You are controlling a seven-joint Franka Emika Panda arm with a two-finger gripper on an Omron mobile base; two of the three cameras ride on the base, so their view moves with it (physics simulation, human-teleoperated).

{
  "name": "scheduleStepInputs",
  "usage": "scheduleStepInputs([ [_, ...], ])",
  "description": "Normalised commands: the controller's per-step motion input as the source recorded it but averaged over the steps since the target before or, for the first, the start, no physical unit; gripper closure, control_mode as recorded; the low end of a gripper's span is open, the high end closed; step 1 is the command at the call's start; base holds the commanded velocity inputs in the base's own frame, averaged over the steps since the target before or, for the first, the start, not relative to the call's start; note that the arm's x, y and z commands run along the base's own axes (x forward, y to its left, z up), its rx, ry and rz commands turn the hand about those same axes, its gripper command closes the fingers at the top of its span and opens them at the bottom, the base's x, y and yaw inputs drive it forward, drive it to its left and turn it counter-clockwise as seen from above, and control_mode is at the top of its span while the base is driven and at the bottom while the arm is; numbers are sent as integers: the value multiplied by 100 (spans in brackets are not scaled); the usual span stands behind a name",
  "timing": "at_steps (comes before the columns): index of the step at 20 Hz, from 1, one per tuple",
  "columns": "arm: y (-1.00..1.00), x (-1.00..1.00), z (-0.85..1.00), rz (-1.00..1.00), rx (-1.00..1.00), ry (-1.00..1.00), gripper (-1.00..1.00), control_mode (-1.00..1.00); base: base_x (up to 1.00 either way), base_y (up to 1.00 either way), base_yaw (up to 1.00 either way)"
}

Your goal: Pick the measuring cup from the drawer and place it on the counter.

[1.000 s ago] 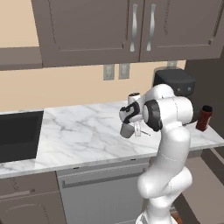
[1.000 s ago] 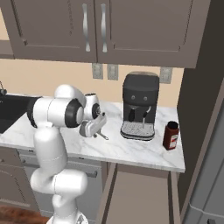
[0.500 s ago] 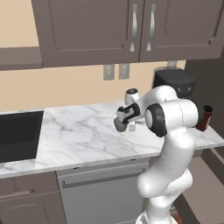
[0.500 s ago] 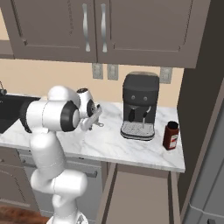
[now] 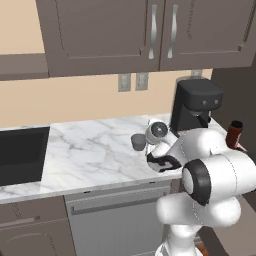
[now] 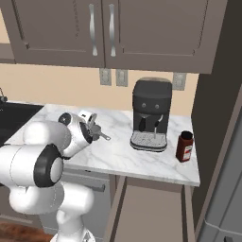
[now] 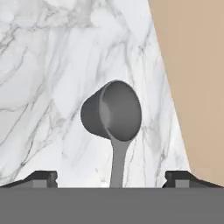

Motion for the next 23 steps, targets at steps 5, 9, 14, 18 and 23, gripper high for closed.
scheduleStepInputs([
  [5, 18, -82, 97, 7, 0, -59, -100, -100, 0, 0, 0],
  [9, 12, -100, 80, 9, 5, -23, -100, -100, 0, 0, 0],
  [14, 18, -100, 70, 18, 13, 10, -100, -100, 0, 0, 0],
  [18, 15, -100, 39, 17, 19, 24, -100, -100, 0, 0, 0],
  [23, 21, -100, 22, 15, 20, 33, -100, -100, 0, 0, 0],
])
